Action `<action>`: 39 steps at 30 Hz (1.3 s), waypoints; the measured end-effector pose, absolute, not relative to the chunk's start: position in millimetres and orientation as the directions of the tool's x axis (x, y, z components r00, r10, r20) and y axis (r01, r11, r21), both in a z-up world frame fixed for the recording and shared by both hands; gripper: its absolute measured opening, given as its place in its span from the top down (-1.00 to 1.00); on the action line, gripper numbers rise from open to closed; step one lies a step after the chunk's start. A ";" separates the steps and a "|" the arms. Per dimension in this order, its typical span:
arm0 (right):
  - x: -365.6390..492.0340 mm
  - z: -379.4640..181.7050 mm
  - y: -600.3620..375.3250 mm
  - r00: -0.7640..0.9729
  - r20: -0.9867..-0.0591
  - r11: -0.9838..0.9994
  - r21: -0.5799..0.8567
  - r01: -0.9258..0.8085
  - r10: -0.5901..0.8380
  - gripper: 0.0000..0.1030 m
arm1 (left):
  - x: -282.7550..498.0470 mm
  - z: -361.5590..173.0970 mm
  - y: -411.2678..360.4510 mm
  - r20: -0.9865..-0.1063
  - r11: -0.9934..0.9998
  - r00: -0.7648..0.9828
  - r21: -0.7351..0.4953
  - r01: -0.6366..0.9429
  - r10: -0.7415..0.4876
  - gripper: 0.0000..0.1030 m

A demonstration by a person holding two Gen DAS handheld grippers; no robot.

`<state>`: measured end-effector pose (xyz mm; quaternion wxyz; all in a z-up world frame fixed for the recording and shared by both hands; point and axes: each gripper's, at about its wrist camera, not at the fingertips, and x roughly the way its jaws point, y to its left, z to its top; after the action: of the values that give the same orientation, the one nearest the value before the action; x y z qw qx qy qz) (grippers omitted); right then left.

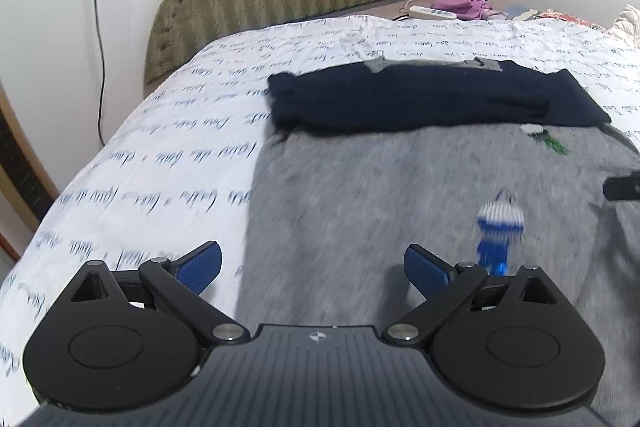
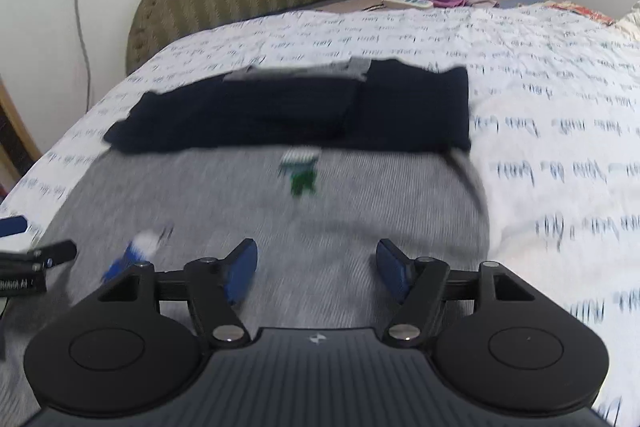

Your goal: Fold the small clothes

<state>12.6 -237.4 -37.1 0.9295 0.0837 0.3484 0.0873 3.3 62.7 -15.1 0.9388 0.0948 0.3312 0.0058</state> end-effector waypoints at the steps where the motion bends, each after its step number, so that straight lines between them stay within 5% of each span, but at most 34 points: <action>1: 5.8 -38.7 -236.8 0.739 -0.633 0.967 0.232 -0.103 0.231 -0.28 | -2.4 -16.2 66.7 -0.622 0.983 0.779 0.175 0.047 0.073 -0.92; 4: -12.1 -39.4 -231.1 0.744 -0.625 0.966 0.230 -0.114 0.237 -0.27 | -17.7 -18.1 74.7 -0.607 0.979 0.786 0.202 0.007 0.119 -0.92; 11: -42.9 -45.0 -228.4 0.811 -0.585 0.999 -0.019 -0.043 0.024 -0.30 | -36.1 -20.0 86.9 -0.579 0.966 0.793 0.254 -0.048 0.192 -0.92; 23: -64.6 -61.3 -228.5 0.802 -0.597 0.997 -0.029 -0.066 0.035 -0.49 | -41.9 -30.2 88.3 -0.627 0.989 0.769 0.140 -0.044 0.123 -0.92; 30: -74.3 -58.1 -233.6 0.806 -0.585 0.996 0.032 -0.088 0.090 -0.50 | -51.4 -21.6 87.1 -0.577 0.969 0.798 0.244 -0.036 0.175 -0.92; 33: -76.4 -54.0 -236.8 0.814 -0.581 0.996 -0.068 -0.053 0.003 -0.50 | -56.7 -17.8 92.9 -0.553 0.962 0.810 0.269 -0.051 0.198 -0.94; 39: -82.3 -55.0 -243.4 0.791 -0.612 0.997 -0.034 -0.065 0.030 -0.50 | -60.5 -18.2 109.2 -0.608 0.986 0.780 0.151 -0.072 0.150 -0.97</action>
<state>-82.3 -243.4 -55.0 0.9458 -0.0265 0.3227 0.0251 -60.5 109.2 -18.2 0.9414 0.0597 0.3267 0.0588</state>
